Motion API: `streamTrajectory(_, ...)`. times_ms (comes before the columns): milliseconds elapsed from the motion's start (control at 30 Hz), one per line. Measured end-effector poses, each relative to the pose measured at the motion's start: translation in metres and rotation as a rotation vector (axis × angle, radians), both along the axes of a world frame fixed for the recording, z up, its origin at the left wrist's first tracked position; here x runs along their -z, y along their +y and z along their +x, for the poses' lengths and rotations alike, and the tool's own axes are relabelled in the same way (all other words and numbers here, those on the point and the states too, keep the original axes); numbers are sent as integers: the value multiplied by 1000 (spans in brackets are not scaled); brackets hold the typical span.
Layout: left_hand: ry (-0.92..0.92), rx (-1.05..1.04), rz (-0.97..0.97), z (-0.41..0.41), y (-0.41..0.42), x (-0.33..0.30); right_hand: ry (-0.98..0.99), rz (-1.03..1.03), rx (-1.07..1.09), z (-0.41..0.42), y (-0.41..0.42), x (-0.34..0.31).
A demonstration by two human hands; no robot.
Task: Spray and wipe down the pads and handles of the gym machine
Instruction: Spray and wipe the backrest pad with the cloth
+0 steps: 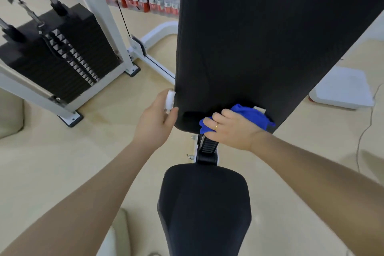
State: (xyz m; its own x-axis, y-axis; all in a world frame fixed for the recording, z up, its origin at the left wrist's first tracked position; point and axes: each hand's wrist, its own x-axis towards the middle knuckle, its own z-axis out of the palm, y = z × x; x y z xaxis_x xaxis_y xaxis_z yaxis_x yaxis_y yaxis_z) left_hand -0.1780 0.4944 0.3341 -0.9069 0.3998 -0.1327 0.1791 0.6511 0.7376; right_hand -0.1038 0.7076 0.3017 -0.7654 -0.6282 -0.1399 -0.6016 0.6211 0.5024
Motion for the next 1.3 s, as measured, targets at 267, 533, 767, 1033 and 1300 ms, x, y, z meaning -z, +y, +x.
streamTrajectory(267,-85,-66,165,-19,-2,-4,491,-425,200,-51,-28,-38)
streamTrajectory(533,-401,-30,367,-15,-15,1,85,-125,57,-34,-43,-17)
streamTrajectory(767,-619,-130,541,-27,-13,-15,537,-445,263,-72,-50,-71)
streamTrajectory(1033,-674,-153,628,-13,-23,-10,329,-266,193,-65,-66,-68)
streamTrajectory(1300,-522,-202,668,-11,-15,-3,598,-410,221,-76,-63,-53)
